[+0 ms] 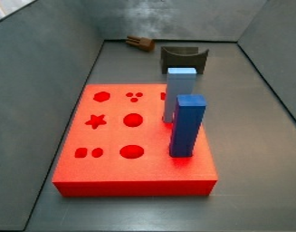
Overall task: Pick up the 3 prong object. Move up. Place the 3 prong object on the fixture. Regrasp the 3 prong object. Move to above the board. Insert the 3 prong object.
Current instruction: Pick up the 3 prong object.
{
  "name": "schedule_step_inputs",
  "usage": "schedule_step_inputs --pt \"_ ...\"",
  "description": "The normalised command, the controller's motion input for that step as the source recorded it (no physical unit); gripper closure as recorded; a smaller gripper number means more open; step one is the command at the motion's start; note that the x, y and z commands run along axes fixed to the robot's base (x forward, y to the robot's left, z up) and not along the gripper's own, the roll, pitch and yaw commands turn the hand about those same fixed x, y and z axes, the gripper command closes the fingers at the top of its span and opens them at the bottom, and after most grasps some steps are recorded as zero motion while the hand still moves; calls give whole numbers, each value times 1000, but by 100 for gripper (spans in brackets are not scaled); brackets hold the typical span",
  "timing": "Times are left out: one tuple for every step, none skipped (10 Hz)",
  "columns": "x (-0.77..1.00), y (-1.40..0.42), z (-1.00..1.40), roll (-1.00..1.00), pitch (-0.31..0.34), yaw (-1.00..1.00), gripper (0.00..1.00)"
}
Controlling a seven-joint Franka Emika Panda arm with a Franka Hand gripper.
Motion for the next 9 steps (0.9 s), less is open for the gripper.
schedule_step_inputs --pt "0 120 -97 -49 -41 129 0" --pt "114 423 -394 -1 -74 614 0" --pt "0 511 -586 -6 -83 669 0" --pt "0 503 -677 -23 -113 686 0" --pt "0 506 -723 -33 -130 666 0" --pt "0 517 -803 -34 -130 646 0" --pt "14 503 -897 -26 -123 651 0" --pt "77 483 -971 -17 -109 634 0" --pt "103 466 -1000 -1 -111 626 0"
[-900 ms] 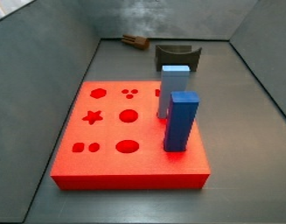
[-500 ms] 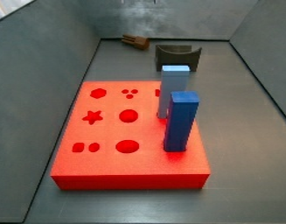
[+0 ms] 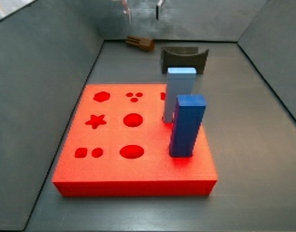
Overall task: Pick up the 3 prong object. Move up. Place the 3 prong object on the fixture. Regrasp the 3 prong object. Move to above the board. Insert the 3 prong object.
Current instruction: Pick up the 3 prong object.
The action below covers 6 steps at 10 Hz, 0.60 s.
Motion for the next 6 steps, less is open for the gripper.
schedule_step_inputs --pt "14 374 -1000 0 -126 514 0" --pt "0 283 -1000 0 -124 431 0" --pt "0 246 -1000 0 -120 406 0" --pt "0 114 -1000 0 -94 437 0" --pt "-17 69 -1000 0 -91 534 0" --pt "0 51 -1000 0 -76 631 0"
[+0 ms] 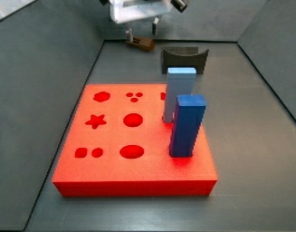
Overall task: Pick up the 3 prong object. Move up. Place the 3 prong object on the fixture. Regrasp the 3 prong object. Move to above the board. Insert the 3 prong object.
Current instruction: Pick up the 3 prong object.
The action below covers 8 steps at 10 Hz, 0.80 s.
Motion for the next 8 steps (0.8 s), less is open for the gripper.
schedule_step_inputs --pt "0 9 -1000 0 -77 649 0" --pt "0 0 -1000 0 -80 700 0" --pt "34 0 -1000 0 -56 751 0" --pt "11 -9 -1000 0 -37 800 0" --pt "77 -63 -823 11 -4 809 0" --pt "0 0 -437 0 -30 654 0" --pt "0 0 0 29 0 0 0" --pt "0 0 0 0 0 0 0"
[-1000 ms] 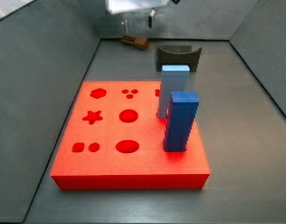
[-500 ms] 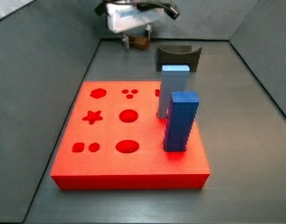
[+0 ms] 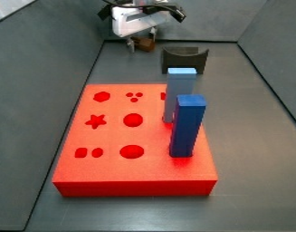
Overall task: Pick up the 3 prong object. Move up. Place the 3 prong object on the fixture. Regrasp the 3 prong object. Move to above the board. Insert the 3 prong object.
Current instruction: Pick up the 3 prong object.
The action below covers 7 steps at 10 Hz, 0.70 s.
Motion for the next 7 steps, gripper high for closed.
schedule_step_inputs --pt "0 0 0 0 0 0 100" --pt "0 0 0 0 0 0 100" --pt "0 0 0 0 0 0 100" --pt "0 0 0 0 0 0 100" --pt "0 0 0 0 0 0 100" --pt "0 0 0 0 0 0 100" --pt "0 0 0 0 0 0 100"
